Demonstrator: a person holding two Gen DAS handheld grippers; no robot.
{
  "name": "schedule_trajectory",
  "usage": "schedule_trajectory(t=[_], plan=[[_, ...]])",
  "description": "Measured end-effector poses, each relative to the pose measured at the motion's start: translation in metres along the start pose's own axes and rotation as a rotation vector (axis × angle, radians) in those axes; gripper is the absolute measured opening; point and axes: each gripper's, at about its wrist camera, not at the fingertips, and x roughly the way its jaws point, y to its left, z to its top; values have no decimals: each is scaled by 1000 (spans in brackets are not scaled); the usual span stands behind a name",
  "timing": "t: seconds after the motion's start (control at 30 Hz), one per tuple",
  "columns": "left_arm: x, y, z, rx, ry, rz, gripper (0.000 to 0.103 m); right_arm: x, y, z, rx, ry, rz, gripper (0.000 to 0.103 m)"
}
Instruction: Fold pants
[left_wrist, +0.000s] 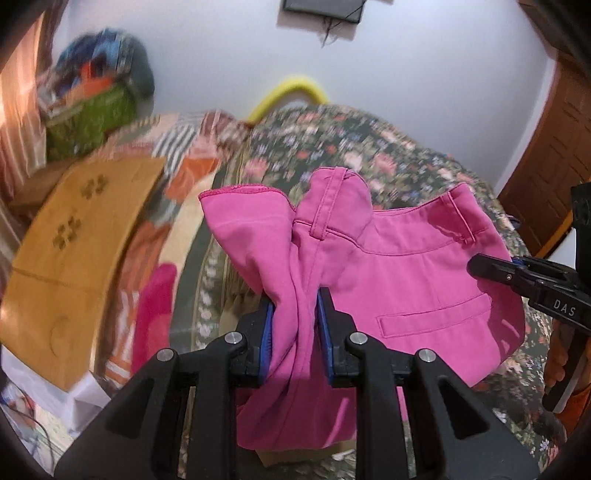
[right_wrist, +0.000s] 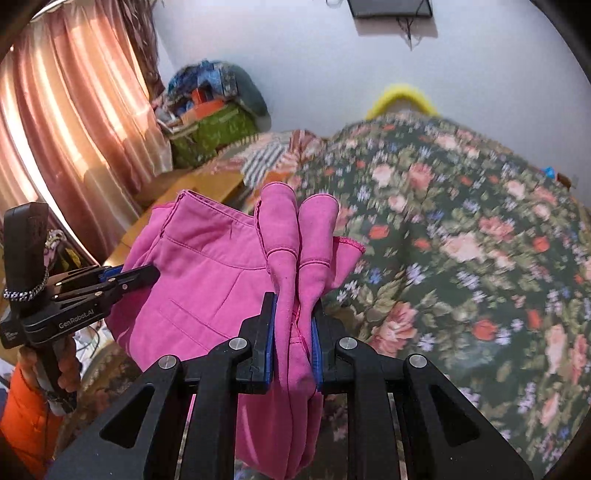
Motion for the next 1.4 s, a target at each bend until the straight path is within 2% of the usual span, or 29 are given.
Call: schedule_trajectory(t=[0.1,0.33,0.53,0.63,0.73,0.97,1.23,1.4], plan=[[24,11,-12,-28,61,-4,25,17,-3,-6,3,50,-2,14],[29,17,-24,-34,40,48,56,39,-6,-25,-34,119,-67,20],[22,9,-27,33,40,135,59,43,-10,-26,-50,144,-108,31],[10,5,-27,49,35,167,59,31,-9,-25,-73,137,-160,32],[-12,0,-25,47,12,167,59,11,-7,-24,-96,109,-192,32],[-94,-26,-23,12,-108,125,59,-61,10,-17,-96,-18,-171,32],[-225,-83,-38,49,-340,92,59,-172,61,-19,-126,-227,-115,32],[-302,-113,-62,99,-471,99,59,-240,92,-33,-152,-359,-88,32]])
